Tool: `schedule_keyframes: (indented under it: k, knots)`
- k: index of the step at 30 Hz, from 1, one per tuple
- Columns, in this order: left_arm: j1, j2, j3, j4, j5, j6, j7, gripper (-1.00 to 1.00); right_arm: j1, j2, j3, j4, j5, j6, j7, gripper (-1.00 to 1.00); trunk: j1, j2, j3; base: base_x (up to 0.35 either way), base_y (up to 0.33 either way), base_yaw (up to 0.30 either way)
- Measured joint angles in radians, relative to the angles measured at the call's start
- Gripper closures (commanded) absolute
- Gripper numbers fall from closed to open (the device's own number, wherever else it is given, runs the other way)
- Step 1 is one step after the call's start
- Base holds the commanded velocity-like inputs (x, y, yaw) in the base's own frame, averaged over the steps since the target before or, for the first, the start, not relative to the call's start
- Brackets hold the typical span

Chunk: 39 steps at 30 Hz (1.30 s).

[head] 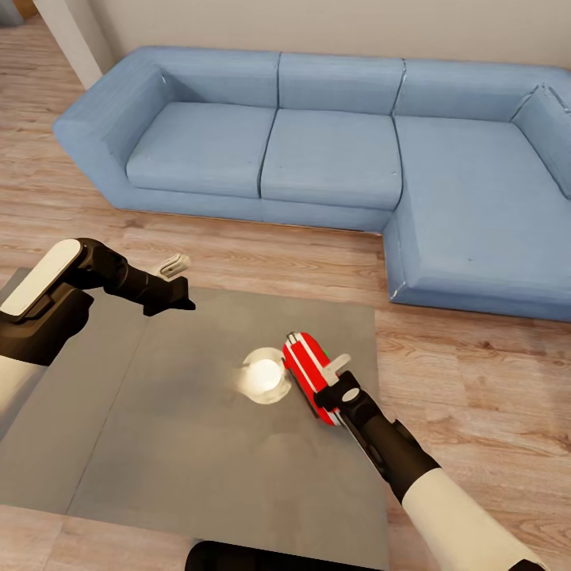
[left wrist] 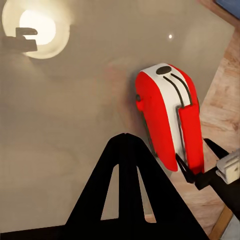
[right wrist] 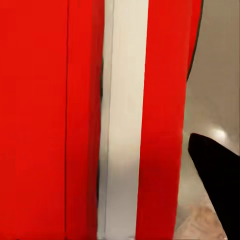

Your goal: Turn on the radio receiver that's on the table in the living room.

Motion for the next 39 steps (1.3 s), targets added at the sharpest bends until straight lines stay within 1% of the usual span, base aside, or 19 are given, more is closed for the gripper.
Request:
schedule_keyframes:
  k: [7,11,13,15,17,19,20,21,26,39]
  knots:
    - [0.000,0.000,0.000,0.000,0.000,0.001,-0.001,1.00,0.000,0.000,-0.001,-0.001,-0.001,0.000,-0.001,-1.00,0.000,0.000,0.000,0.000,0.000,0.000]
    - [0.000,0.000,0.000,0.000,0.000,0.000,0.000,1.00,0.000,-0.001,-0.002,-0.005,0.007,0.008,0.002,-1.00,0.000,0.000,0.000,0.000,0.000,0.000]
    - [0.000,0.000,0.000,0.000,0.000,0.000,0.000,1.00,0.000,-0.004,-0.004,-0.041,0.011,0.024,0.004,-1.00,0.000,0.000,0.000,0.000,0.000,0.000]
    - [0.000,0.000,0.000,0.000,0.000,0.000,0.000,1.00,0.000,-0.006,-0.004,-0.117,0.010,0.087,0.005,-1.00,0.000,0.000,0.000,0.000,0.000,0.000]
    - [0.000,0.000,0.000,0.000,0.000,0.000,0.000,1.00,0.000,-0.009,-0.003,-0.270,0.009,0.228,0.028,-1.00,0.000,0.000,0.000,0.000,0.000,0.000]
    - [0.000,0.000,0.000,0.000,0.000,0.000,0.000,1.00,0.000,-0.015,-0.003,-0.436,0.003,0.377,0.075,-1.00,0.000,0.000,0.000,0.000,0.000,0.000]
    - [0.000,0.000,0.000,0.000,0.000,0.000,0.000,1.00,0.000,-0.019,-0.003,-0.571,-0.003,0.472,0.140,-1.00,0.000,0.000,0.000,0.000,0.000,0.000]
    - [0.000,0.000,0.000,0.000,0.000,0.000,0.000,1.00,0.000,-0.017,-0.003,-0.615,-0.004,0.476,0.169,-1.00,0.000,0.000,0.000,0.000,0.000,0.000]
    - [0.000,0.001,0.000,0.000,0.000,0.000,-0.001,1.00,0.000,-0.015,-0.004,-0.645,-0.005,0.476,0.204,-1.00,0.000,0.000,0.000,0.000,0.000,0.000]
    - [0.000,0.002,0.000,0.000,0.000,0.000,-0.001,1.00,0.000,-0.021,-0.006,-0.651,-0.005,0.476,0.211,-1.00,0.000,0.000,0.000,0.000,0.000,0.000]
